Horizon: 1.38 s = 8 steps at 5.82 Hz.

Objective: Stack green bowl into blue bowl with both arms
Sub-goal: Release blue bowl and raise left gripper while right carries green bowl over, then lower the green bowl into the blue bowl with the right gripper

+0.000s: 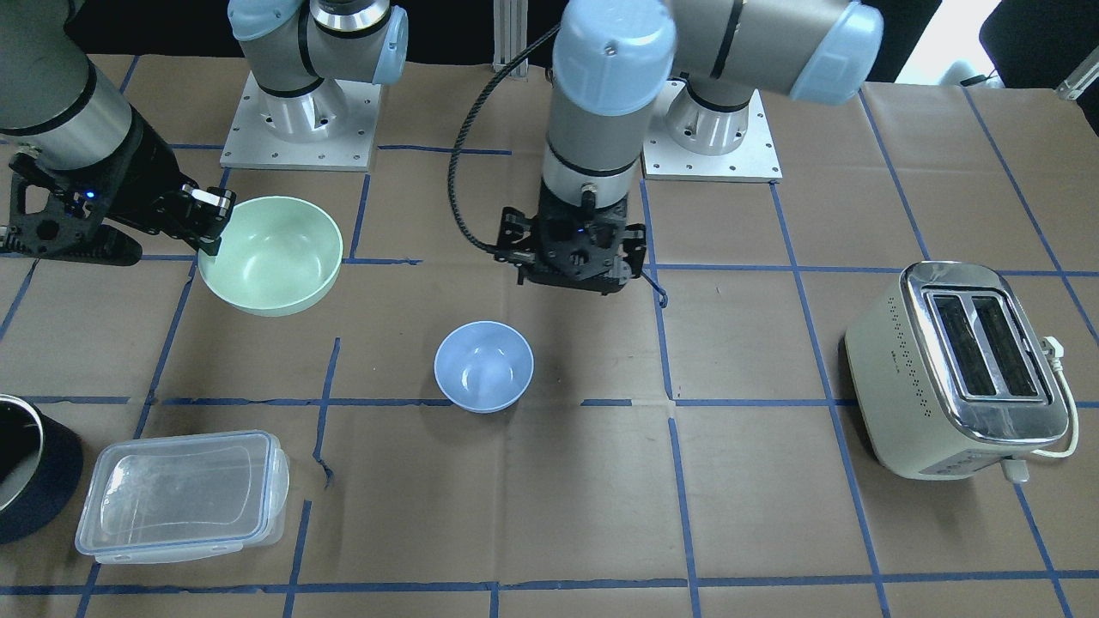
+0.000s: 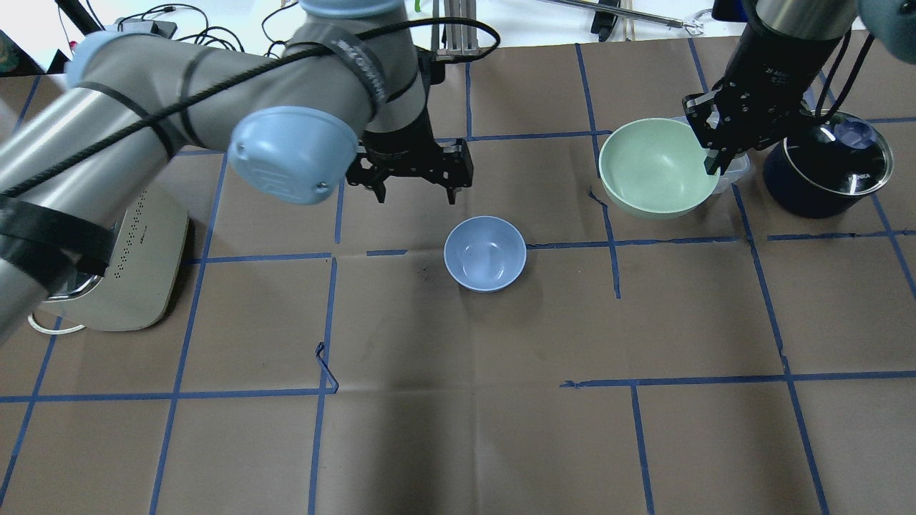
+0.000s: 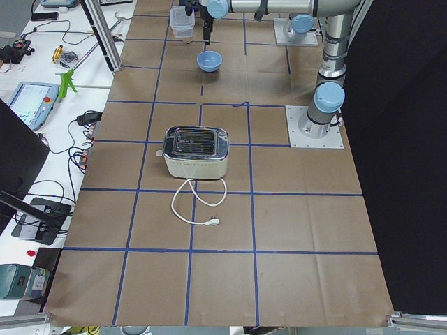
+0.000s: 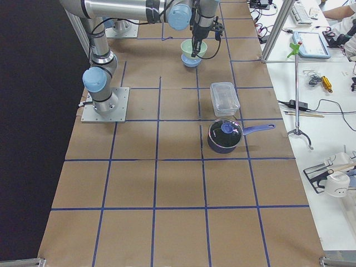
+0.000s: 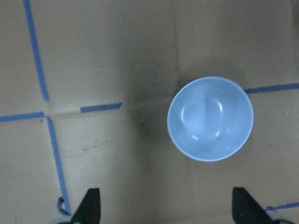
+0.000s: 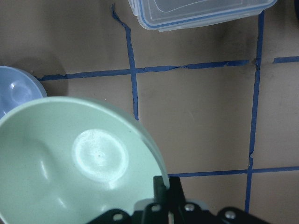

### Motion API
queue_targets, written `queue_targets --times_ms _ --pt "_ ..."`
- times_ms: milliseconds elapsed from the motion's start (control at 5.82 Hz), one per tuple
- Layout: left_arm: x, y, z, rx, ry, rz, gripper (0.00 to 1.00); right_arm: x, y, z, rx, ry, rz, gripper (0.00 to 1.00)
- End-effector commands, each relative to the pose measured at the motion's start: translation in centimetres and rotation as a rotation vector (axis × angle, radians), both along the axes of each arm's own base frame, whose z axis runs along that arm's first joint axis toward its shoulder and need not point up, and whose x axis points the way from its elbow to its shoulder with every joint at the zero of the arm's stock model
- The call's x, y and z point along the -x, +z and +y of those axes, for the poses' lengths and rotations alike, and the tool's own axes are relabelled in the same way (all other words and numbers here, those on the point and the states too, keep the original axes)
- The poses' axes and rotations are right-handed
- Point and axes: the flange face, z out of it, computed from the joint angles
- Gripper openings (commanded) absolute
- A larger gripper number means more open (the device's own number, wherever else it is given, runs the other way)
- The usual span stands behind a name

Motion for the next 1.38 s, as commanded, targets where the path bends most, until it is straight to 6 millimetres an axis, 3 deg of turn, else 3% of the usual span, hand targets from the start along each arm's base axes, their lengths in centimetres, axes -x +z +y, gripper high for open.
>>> queue_targets --times_ms 0,172,344,516,688,1031,1203 --pt "-7.6 5.1 0.8 0.019 0.012 -0.015 0.98 -6.3 -0.7 0.2 0.011 -0.058 -0.001 0.09" --pt "-10.5 5.5 0.0 0.027 0.049 -0.013 0.98 -10.6 -2.2 -0.2 0.019 -0.099 -0.054 0.09" --pt "-10.8 5.6 0.5 0.025 0.049 -0.007 0.98 -14.4 -4.5 -0.6 0.017 -0.090 -0.052 0.09" --pt "-11.3 5.6 0.8 0.023 0.048 -0.015 0.98 -17.7 -8.1 -0.9 0.010 -0.045 -0.083 0.09" --pt "-11.6 6.1 1.7 0.018 0.047 -0.016 0.98 -18.4 -12.1 -1.1 0.018 -0.041 -0.112 0.09" --pt "-11.5 6.1 1.9 0.018 0.044 -0.014 0.98 -17.1 -19.2 0.5 0.062 -0.035 -0.120 0.09" --pt "-11.4 6.1 1.8 0.018 0.046 -0.011 0.98 -17.0 -20.1 0.9 0.076 -0.038 -0.124 0.09"
